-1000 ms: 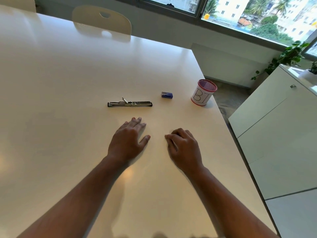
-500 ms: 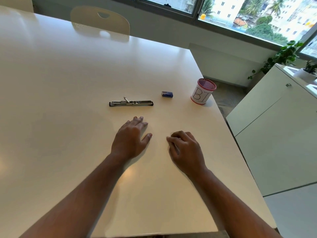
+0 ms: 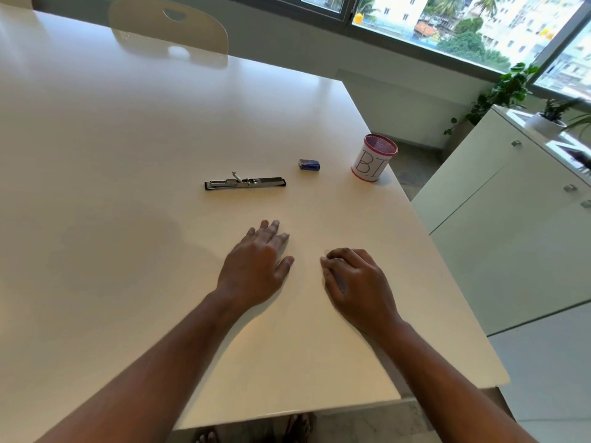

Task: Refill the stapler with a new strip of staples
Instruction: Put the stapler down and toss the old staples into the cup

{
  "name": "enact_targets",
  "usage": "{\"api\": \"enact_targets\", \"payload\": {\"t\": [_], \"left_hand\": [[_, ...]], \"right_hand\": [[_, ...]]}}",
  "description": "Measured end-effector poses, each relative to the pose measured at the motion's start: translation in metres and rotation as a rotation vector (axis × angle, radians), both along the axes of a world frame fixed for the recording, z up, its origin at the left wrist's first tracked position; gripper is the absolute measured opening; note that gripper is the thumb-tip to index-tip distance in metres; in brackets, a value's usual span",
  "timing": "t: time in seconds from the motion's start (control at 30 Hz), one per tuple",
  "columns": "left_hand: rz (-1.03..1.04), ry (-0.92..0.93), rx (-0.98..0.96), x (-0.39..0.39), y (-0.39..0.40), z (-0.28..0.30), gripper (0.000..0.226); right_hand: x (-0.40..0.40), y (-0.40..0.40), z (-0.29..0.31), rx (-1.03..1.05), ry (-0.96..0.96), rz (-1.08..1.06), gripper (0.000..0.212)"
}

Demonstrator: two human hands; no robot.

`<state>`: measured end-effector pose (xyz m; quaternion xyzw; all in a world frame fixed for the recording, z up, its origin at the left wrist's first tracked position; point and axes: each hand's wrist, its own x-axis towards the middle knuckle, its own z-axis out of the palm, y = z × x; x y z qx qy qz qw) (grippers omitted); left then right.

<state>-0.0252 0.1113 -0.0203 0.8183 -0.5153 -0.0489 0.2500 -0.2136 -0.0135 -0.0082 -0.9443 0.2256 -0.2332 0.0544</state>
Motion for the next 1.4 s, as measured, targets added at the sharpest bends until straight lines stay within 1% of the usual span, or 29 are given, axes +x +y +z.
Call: {"api": "enact_targets", "payload": {"t": [0.3, 0.47, 0.63, 0.87, 0.93, 1.1, 1.17, 1.3, 1.4], "left_hand": [[-0.099, -0.058, 0.068, -0.015, 0.023, 0.0, 0.063], [-0.1, -0.052, 0.072, -0.016, 0.025, 0.004, 0.064], [-0.027, -0.06, 0.089, -0.02, 0.025, 0.004, 0.069], [0.134, -0.045, 0.045, -0.043, 0.037, 0.005, 0.063], [0.166, -0.045, 0.034, -0.047, 0.037, 0.006, 0.061], [0.227, -0.059, 0.018, -0.056, 0.04, 0.003, 0.057], [0.256, -0.067, 0.006, -0.058, 0.042, 0.0, 0.055], [0.279, -0.045, -0.023, -0.059, 0.041, 0.001, 0.052], [0.285, -0.04, -0.042, -0.059, 0.042, 0.001, 0.05]], "right_hand": [[-0.044, 0.032, -0.006, 0.016, 0.002, -0.042, 0.021], [-0.068, 0.042, -0.005, 0.057, 0.005, -0.004, 0.023], [-0.09, 0.044, -0.006, 0.06, -0.021, 0.08, 0.023], [-0.121, 0.045, -0.016, 0.093, -0.095, 0.203, 0.02], [-0.129, 0.046, -0.018, 0.089, -0.098, 0.247, 0.026], [-0.153, 0.043, -0.024, 0.09, -0.087, 0.354, 0.049], [-0.159, 0.042, -0.027, 0.078, -0.102, 0.377, 0.045], [-0.164, 0.047, -0.035, 0.055, -0.24, 0.389, 0.025], [-0.165, 0.051, -0.041, 0.087, -0.329, 0.406, 0.014]]}}
